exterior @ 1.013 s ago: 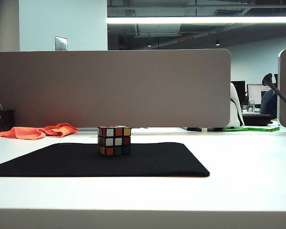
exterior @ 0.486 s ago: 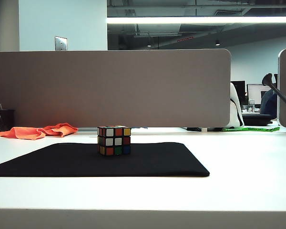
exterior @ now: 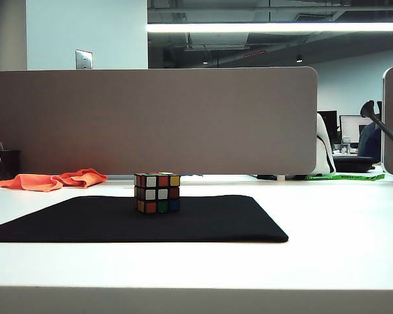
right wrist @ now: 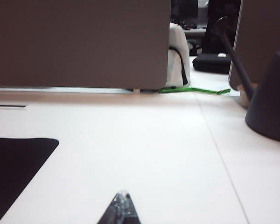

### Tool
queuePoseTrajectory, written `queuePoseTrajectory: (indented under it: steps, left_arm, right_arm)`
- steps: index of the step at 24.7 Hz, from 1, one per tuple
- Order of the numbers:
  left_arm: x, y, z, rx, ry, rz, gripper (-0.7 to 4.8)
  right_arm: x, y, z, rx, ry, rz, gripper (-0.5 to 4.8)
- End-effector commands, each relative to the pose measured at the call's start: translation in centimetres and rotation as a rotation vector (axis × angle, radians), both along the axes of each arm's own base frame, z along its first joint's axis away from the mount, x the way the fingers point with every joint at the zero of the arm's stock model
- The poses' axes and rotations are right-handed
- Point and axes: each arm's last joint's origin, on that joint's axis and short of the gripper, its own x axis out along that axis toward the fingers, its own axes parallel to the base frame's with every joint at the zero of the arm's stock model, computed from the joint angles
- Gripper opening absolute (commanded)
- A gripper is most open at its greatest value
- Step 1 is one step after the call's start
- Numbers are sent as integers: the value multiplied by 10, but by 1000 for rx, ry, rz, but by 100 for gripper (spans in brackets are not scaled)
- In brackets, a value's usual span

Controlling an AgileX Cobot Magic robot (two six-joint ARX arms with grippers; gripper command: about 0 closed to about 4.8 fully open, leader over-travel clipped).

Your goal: Pick up the cube on the right side of the mouse pad, then place it in the center of the mouse pad.

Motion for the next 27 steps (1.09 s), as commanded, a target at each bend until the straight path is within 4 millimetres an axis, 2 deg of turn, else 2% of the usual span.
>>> queuePoseTrajectory:
  steps: [1,9,15,19,27]
  left_arm:
    - [0,0,2,-1,-11,-6,-6]
    - [0,0,2,-2,-10,-6,-6]
    - [0,0,2,-1,-10,-6,-6]
    - [0,0,2,26,-15,-2,-5]
    - [0,0,2,53,-20,5,-6]
  right_arm:
    - [0,0,2,3,-55,-2,-1]
    - [0,0,2,3,-57,5,-1]
    - [0,8,2,-19,-58,64,-1]
    - [0,9,1,-24,-50,-25,-1]
    - [1,7,-5,-61,17,-56,-1]
